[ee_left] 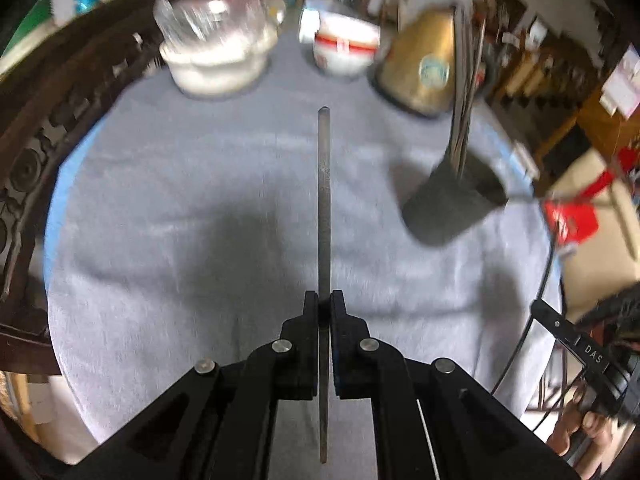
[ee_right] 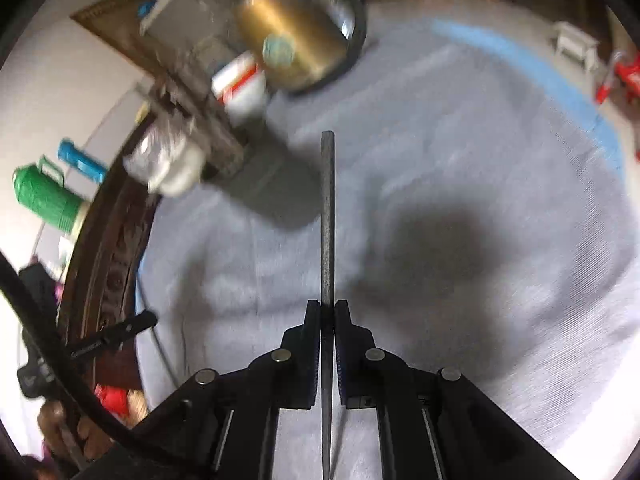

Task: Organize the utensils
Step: 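Lift both held chopsticks and carry them toward the grey cup, then carry both upright chopsticks over the grey perforated cup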

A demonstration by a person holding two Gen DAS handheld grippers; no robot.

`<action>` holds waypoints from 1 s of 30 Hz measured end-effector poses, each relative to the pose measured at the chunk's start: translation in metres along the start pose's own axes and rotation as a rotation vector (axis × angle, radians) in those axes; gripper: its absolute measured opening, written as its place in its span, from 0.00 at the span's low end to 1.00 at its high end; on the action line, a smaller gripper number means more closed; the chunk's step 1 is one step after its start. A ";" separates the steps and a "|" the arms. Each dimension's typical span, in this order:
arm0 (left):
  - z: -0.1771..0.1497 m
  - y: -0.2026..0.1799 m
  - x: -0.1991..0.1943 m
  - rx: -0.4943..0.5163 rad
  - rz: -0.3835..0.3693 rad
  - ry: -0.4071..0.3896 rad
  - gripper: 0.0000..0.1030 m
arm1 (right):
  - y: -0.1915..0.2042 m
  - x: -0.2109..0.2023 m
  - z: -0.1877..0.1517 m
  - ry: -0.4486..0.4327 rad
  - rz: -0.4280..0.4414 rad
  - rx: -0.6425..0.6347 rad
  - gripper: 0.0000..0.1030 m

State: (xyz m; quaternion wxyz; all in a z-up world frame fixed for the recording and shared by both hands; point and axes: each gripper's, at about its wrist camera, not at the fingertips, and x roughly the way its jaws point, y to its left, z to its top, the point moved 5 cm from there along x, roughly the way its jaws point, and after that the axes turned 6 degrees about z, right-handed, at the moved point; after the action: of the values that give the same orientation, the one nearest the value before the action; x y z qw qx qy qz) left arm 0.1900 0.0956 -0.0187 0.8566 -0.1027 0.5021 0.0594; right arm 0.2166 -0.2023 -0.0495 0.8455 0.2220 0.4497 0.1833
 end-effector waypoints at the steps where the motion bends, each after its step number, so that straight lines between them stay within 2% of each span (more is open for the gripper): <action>1: 0.003 0.003 -0.001 -0.009 0.019 -0.032 0.05 | 0.001 -0.005 0.004 -0.037 -0.017 -0.010 0.07; 6: 0.012 0.006 -0.018 -0.043 0.057 -0.222 0.05 | 0.018 -0.041 0.027 -0.317 -0.095 -0.104 0.07; 9: 0.010 0.004 -0.021 -0.047 0.096 -0.324 0.05 | 0.028 -0.046 0.031 -0.404 -0.142 -0.156 0.07; 11: 0.009 0.003 -0.018 -0.055 0.104 -0.371 0.05 | 0.031 -0.041 0.031 -0.425 -0.173 -0.182 0.07; 15: 0.010 0.007 -0.015 -0.068 0.106 -0.401 0.05 | 0.032 -0.034 0.028 -0.444 -0.213 -0.216 0.07; 21: 0.005 0.010 -0.014 -0.065 0.101 -0.416 0.05 | 0.035 -0.028 0.018 -0.446 -0.244 -0.259 0.07; 30: -0.010 0.007 -0.029 -0.037 0.090 -0.435 0.06 | 0.039 -0.050 0.002 -0.455 -0.240 -0.302 0.07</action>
State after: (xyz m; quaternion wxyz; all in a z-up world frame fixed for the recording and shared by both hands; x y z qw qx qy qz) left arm 0.1660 0.1001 0.0013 0.9392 -0.0807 0.3084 0.1274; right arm 0.1879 -0.1954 0.0063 0.9636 0.0744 0.2396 0.0922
